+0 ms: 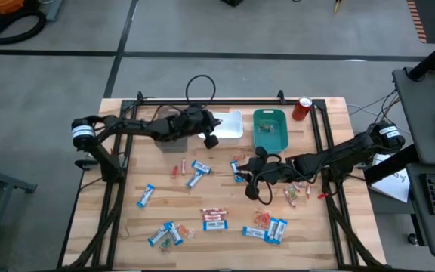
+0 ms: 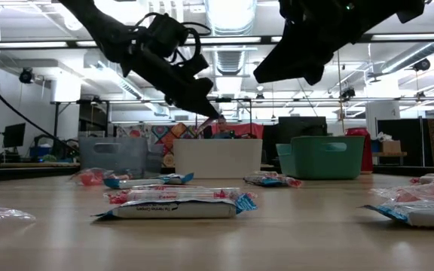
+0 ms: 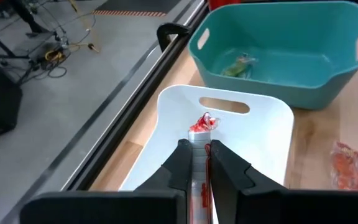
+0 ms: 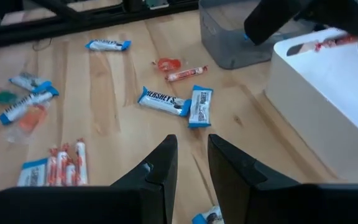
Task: Sort candy
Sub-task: Put the orange candy into the white bin, then put the white chocolate into the gray bin
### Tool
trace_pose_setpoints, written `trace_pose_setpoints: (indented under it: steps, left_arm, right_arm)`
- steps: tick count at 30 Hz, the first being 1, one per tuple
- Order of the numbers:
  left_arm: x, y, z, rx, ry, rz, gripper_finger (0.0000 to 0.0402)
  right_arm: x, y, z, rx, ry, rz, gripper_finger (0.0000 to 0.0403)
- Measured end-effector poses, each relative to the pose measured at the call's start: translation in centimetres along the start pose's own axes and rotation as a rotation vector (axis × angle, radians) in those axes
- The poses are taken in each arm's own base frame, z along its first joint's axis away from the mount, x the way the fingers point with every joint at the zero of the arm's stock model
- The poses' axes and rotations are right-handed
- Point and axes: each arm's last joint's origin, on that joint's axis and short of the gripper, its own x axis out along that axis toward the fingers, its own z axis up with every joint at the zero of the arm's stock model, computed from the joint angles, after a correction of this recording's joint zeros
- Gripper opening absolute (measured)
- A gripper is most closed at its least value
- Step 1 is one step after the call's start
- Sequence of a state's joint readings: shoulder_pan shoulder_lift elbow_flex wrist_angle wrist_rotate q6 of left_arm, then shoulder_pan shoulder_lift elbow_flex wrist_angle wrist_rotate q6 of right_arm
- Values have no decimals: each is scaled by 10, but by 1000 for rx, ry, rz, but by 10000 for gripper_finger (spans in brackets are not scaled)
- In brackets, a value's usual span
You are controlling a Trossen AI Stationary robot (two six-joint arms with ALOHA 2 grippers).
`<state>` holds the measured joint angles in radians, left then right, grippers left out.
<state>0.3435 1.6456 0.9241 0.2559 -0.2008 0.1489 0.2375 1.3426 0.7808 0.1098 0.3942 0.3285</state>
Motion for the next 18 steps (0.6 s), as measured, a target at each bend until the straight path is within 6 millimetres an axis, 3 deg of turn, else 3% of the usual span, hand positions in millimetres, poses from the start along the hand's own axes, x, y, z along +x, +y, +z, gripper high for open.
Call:
trace_pose_setpoints:
  steps: [12, 18]
  left_arm:
    - [0, 0, -2, -3, 20, 0, 107]
    - [-11, -4, -2, 0, 77, -27, 112]
  right_arm:
    - [-2, 0, 1, 87, -4, 7, 82]
    - [-4, 1, 3, 168, 8, 58, 82]
